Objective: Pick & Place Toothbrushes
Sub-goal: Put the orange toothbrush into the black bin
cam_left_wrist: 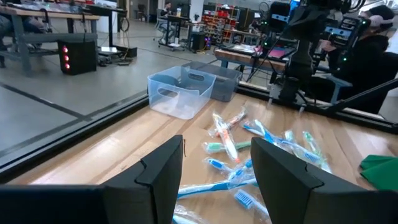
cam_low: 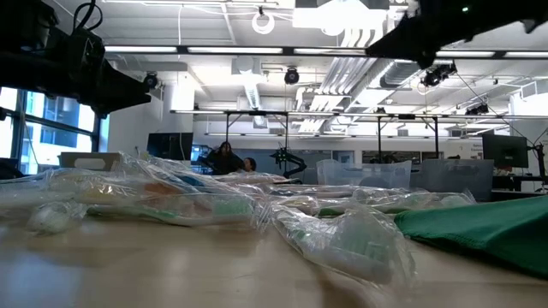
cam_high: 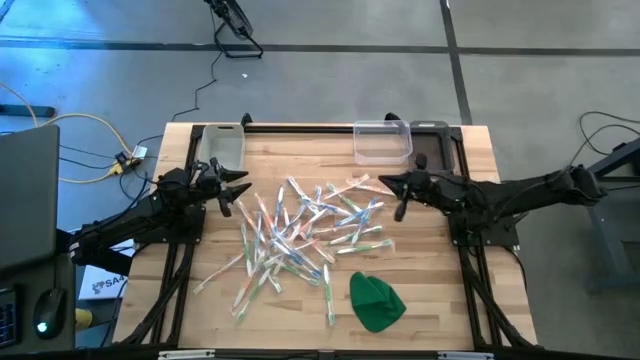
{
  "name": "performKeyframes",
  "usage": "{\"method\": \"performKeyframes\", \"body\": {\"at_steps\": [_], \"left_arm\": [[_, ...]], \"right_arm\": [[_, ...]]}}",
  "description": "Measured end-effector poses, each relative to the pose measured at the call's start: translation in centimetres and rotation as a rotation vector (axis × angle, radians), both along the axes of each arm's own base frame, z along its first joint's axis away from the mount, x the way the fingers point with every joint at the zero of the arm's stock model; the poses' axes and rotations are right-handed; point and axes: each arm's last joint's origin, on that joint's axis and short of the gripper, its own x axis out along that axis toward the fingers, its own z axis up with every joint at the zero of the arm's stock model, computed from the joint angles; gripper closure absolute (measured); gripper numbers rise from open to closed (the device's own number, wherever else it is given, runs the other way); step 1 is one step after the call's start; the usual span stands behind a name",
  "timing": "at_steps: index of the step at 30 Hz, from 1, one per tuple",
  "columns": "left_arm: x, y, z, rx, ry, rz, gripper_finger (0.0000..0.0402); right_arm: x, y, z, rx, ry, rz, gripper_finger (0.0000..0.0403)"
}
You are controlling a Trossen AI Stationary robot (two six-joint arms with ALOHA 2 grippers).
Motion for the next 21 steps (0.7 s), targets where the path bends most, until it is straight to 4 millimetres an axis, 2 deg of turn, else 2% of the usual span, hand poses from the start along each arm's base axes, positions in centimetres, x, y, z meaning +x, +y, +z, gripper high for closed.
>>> {"method": "performKeyframes", "body": {"at_steps": [8, 14, 21], "left_arm": [[0.0, 0.0, 0.0, -0.003, -0.001, -0.001, 0.0215], [0.0, 0.0, 0.0, -0.003, -0.001, -0.001, 0.0215], [0.0, 0.0, 0.0, -0.003, -0.001, -0.001, 0.0215]], "right_arm": [[3.8, -2.9, -0.5, 0.066, 0.157, 0.067, 0.0400], [5.7, -5.5, -1.3, 0.133, 0.223, 0.105, 0.0400], [8.0, -7.2, -1.7, 0.194, 0.311, 0.147, 0.0400]]}}
